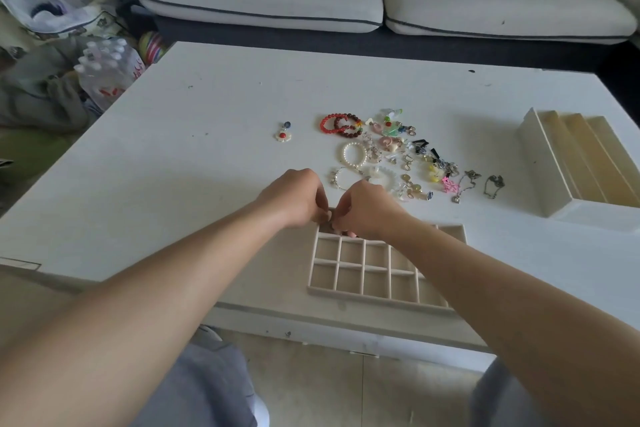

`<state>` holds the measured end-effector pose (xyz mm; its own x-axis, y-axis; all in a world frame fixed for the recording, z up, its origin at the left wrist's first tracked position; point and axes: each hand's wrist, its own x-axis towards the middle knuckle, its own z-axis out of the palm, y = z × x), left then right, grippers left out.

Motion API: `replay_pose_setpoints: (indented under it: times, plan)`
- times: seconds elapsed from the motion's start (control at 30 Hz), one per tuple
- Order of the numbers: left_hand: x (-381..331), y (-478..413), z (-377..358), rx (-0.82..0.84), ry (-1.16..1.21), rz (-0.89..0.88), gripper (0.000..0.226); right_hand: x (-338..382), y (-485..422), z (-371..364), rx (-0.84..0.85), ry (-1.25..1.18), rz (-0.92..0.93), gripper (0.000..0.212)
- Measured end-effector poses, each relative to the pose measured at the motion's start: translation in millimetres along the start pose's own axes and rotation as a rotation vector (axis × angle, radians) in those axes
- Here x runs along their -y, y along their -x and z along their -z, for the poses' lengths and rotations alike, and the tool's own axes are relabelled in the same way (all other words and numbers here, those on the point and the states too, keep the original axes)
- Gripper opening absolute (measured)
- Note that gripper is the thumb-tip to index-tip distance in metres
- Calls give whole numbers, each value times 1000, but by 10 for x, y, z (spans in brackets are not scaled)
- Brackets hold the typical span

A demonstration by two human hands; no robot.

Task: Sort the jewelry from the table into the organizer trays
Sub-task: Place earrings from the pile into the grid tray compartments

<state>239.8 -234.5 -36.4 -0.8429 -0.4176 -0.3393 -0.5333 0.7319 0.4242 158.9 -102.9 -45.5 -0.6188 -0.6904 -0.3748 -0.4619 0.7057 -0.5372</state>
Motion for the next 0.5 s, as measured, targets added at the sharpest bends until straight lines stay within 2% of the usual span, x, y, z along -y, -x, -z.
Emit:
replay_pose_setpoints:
  times: [0.23,0.33,0.5]
  plan:
    - [-143,51,-59,-109,-171,14,14,-42,-51,-100,-64,55,19,8]
    - [-183,67,-84,-151,-289,-30,16,-57,-69,-168,-93,156,48,16]
    - [-196,79,-120,-175,-434,-104,17,-75,-84,-209,-91,267,87,15]
